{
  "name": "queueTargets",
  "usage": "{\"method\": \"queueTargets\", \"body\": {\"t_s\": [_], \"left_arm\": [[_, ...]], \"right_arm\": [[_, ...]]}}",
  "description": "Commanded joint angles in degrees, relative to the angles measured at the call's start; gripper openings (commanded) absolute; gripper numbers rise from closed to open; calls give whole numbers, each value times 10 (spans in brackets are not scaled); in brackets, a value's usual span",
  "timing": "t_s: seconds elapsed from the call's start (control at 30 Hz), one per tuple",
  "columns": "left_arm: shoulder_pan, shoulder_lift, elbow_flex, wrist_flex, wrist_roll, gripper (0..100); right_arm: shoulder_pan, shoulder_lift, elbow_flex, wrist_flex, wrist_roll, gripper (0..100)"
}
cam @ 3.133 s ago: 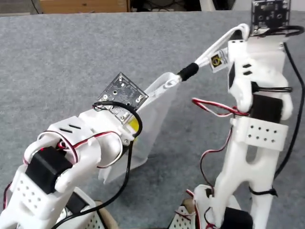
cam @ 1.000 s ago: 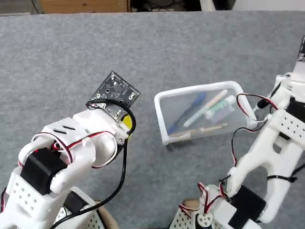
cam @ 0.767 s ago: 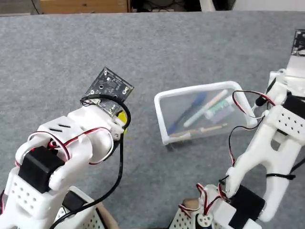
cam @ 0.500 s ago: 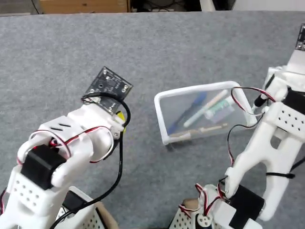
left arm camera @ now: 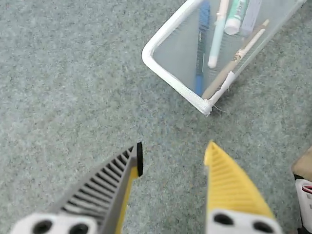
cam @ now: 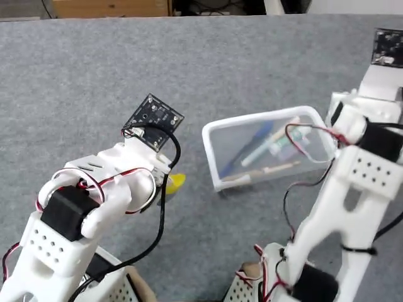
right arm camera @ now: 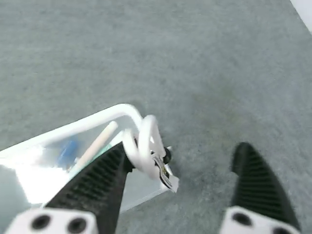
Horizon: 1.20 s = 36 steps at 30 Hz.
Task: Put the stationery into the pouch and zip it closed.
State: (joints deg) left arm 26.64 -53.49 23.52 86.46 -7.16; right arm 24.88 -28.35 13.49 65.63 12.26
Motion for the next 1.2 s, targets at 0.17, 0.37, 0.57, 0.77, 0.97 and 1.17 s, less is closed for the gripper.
{"method": "queueTargets", "body": {"t_s": [0.17,0.37,0.57,0.77,0.97,1.17], "left_arm": [[-40,-5,-4,1,4,231],[-39,-5,-3,2,4,231],[-40,-5,-3,2,4,231],[-41,-5,32,2,3,227],[-56,-13,40,-3,3,87],[-60,-70,56,-1,0,49]], "right_arm": [[-111,-51,-15,151,-24,382],[-148,-51,85,147,-62,382],[-160,-51,150,115,-58,382],[-189,-54,159,133,-58,378],[-209,-55,121,182,-26,208],[-210,-56,112,187,-23,21]]}}
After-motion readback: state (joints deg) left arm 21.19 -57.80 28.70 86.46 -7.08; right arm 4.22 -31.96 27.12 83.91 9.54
